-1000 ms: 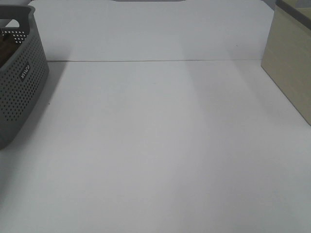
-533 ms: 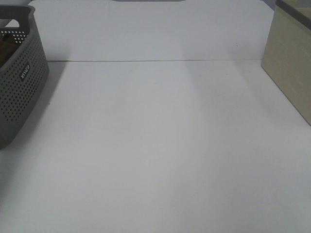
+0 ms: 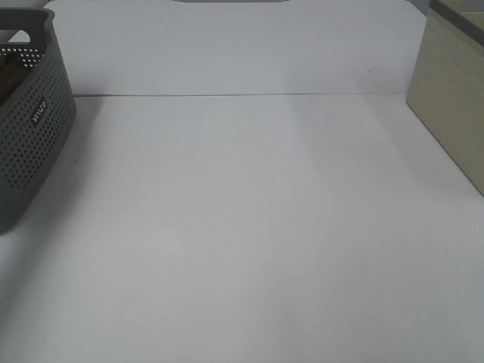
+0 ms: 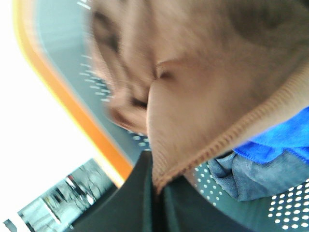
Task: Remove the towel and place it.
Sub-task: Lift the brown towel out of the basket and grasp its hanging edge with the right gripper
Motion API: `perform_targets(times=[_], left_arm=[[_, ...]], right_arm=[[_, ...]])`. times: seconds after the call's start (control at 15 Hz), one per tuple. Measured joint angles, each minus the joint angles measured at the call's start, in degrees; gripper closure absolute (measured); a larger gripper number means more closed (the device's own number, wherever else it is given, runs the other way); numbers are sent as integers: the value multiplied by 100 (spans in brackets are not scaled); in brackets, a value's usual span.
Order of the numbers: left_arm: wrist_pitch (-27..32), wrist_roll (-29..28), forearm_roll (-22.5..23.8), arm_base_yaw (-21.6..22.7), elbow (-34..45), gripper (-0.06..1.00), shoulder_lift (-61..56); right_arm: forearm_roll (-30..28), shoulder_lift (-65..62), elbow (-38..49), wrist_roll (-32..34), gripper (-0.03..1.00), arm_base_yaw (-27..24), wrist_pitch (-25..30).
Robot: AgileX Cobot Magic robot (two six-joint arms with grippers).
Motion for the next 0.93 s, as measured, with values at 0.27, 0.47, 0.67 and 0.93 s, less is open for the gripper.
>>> perform_targets(times=[0.27, 0.47, 0.67, 0.93], left_arm=[[11, -143, 0, -693, 0, 94, -968], [17, -206, 34, -1283, 0, 94, -1662], [23, -281, 126, -1879, 0, 94, -2183], [34, -728, 172, -3249, 0, 94, -2687]], right_arm=[[0, 0, 0, 0, 14, 0, 0], [0, 0, 0, 0, 14, 0, 0], [0, 0, 0, 0, 14, 0, 0], [29, 34, -17, -57, 14, 0, -6]])
